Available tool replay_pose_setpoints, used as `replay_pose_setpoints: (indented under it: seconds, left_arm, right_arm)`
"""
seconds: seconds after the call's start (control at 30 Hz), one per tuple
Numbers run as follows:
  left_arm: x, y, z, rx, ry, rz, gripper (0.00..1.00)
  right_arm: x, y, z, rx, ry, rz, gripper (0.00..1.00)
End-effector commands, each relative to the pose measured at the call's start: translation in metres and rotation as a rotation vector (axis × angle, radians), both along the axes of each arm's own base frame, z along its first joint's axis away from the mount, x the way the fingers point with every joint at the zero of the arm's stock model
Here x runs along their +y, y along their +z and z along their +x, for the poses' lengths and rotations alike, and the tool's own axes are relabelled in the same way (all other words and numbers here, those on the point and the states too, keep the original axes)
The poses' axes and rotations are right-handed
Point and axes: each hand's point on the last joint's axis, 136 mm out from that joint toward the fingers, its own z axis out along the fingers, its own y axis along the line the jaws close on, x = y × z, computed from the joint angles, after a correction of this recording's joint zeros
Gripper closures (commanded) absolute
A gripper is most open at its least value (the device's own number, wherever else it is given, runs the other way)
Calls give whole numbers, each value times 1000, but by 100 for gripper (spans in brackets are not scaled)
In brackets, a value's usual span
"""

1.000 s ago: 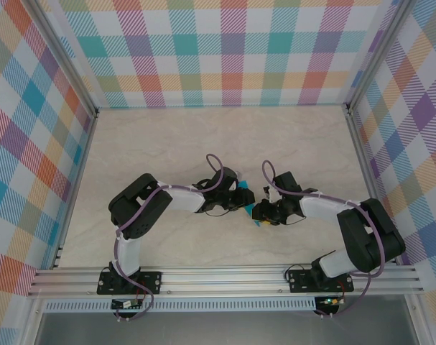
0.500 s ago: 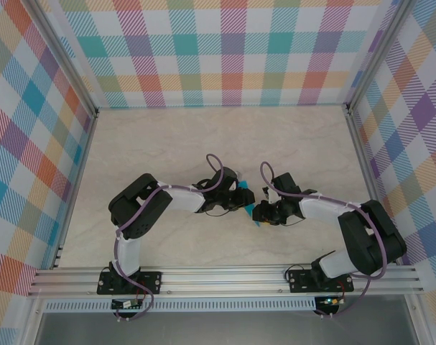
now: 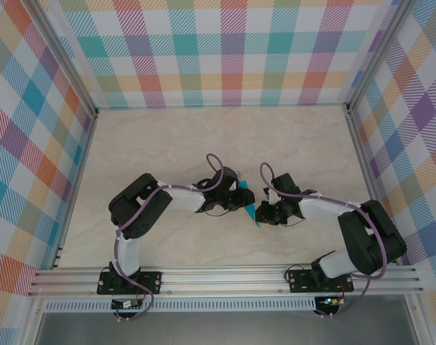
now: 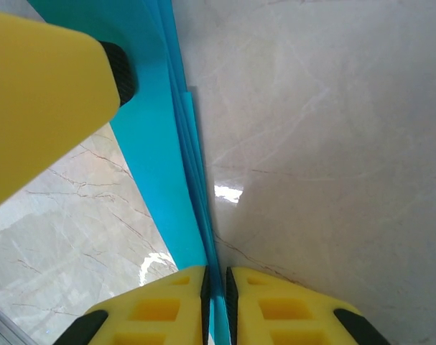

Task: Fold a paper plane with a square sheet of paper (pick it up from the middle)
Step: Fold the wing for the fifth time at the center of the table.

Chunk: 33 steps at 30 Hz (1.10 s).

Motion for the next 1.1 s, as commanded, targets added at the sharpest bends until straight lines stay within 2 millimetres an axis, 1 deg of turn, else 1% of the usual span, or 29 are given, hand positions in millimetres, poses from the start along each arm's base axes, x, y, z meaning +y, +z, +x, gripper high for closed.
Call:
replay_pose_setpoints:
  seconds: [0.0, 0.07, 0.13, 0.2, 0.27, 0.3, 0.37, 0.5, 0.7, 0.8, 0.9, 1.07]
  left_arm:
    - [9, -27, -12, 60, -20, 76, 63]
    - [10, -28, -12, 61, -17, 82, 64]
    - [11, -28, -12, 64, -15, 86, 64]
    - [12, -29, -12, 67, -14, 96, 65]
    - [14, -30, -12, 66, -11, 102, 65]
    - [14, -29, -12, 65, -11, 100, 65]
    - [14, -30, -14, 67, -11, 102, 65]
    - [12, -29, -12, 68, -7, 90, 65]
    - [10, -28, -11, 68, -9, 87, 65]
    - [12, -28, -11, 67, -3, 92, 65]
    - [11, -26, -10, 62, -1, 85, 65]
    - [10, -25, -10, 63, -4, 77, 65]
  right_arm:
    - [2, -2, -7, 7, 4, -4, 83]
    - [-1, 9, -2, -19, -34, 8, 82]
    - [-3, 22, 4, -41, -76, 58, 83]
    - [-3, 35, 9, -55, -112, 124, 86]
    - [5, 49, 13, -67, -109, 202, 89]
    - [14, 56, 13, -61, -93, 259, 92]
    - [27, 64, 14, -35, -78, 349, 96]
    - [36, 57, 15, 17, -91, 410, 98]
    - [32, 36, 17, 63, -141, 369, 99]
    - [31, 25, 16, 90, -163, 359, 100]
    - [29, 17, 15, 104, -185, 347, 100]
    - [31, 8, 19, 132, -200, 345, 100]
